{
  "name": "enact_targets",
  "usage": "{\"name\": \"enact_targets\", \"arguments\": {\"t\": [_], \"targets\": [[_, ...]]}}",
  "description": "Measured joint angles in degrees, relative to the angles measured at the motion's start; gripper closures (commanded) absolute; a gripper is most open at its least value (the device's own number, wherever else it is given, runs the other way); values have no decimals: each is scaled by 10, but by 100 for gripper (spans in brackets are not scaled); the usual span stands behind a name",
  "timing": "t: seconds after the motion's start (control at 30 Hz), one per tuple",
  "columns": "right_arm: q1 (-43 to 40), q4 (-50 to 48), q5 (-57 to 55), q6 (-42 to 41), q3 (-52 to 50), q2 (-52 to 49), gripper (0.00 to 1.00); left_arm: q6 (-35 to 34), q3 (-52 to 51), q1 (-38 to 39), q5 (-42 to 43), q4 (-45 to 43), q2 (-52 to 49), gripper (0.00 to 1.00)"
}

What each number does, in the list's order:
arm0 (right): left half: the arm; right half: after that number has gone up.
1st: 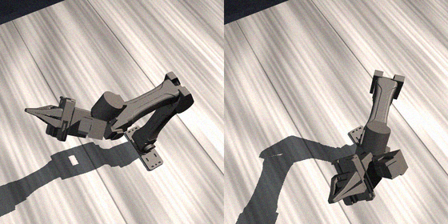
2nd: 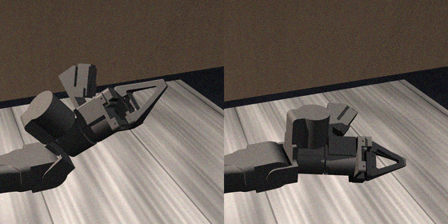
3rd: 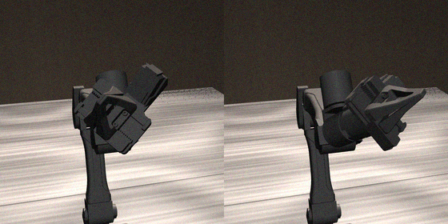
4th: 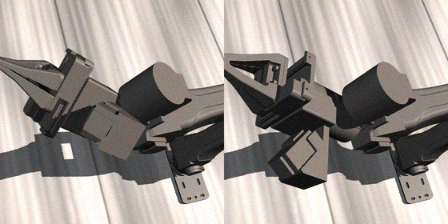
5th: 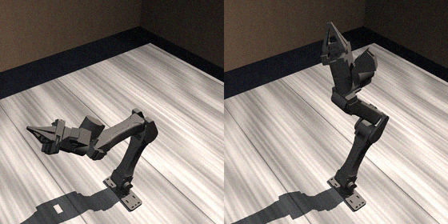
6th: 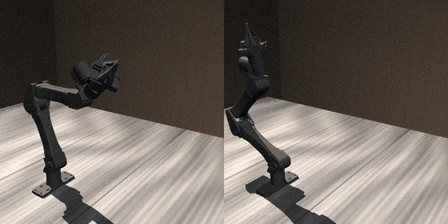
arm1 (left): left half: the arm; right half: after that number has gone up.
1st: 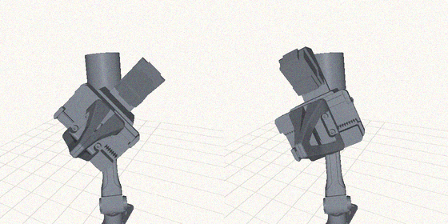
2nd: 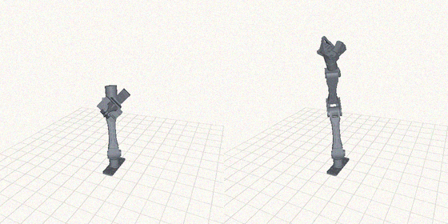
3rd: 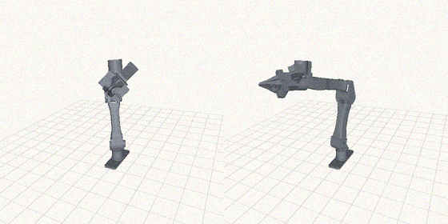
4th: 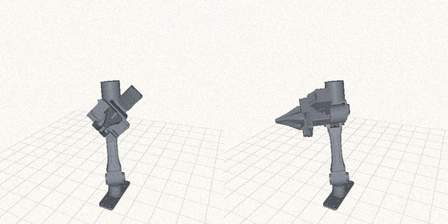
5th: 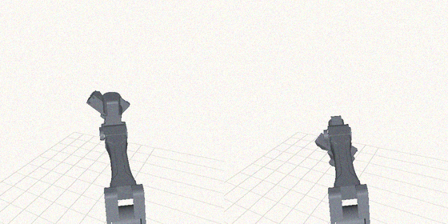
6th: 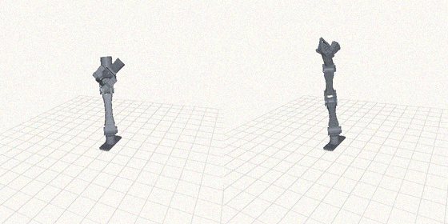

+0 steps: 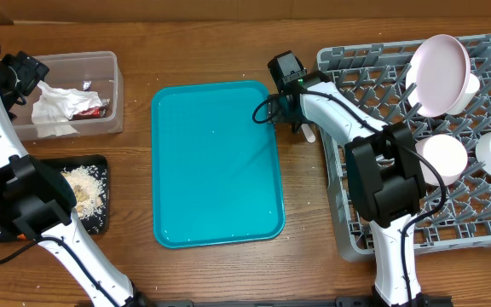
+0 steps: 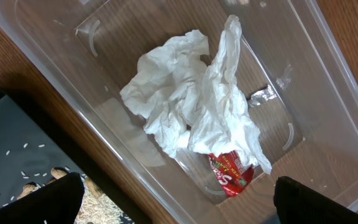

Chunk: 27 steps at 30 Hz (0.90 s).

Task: Sort waste into correct bins and load items into the dishwasher rack

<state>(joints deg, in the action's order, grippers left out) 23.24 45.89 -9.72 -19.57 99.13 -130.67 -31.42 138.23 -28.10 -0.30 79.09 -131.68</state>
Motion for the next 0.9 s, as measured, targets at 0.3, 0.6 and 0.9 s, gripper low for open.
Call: {"name": "enact_targets", "arguments": {"t": [0.3,0.6,0.9], "targets": [[7,36,-41,42,6,1,52,0,0,0,0,0,0,0],[7,31,-33,55,-17,13,68,0,0,0,0,0,0,0],[7,52,-20,62,-20,17,89,0,0,0,0,0,0,0]]}}
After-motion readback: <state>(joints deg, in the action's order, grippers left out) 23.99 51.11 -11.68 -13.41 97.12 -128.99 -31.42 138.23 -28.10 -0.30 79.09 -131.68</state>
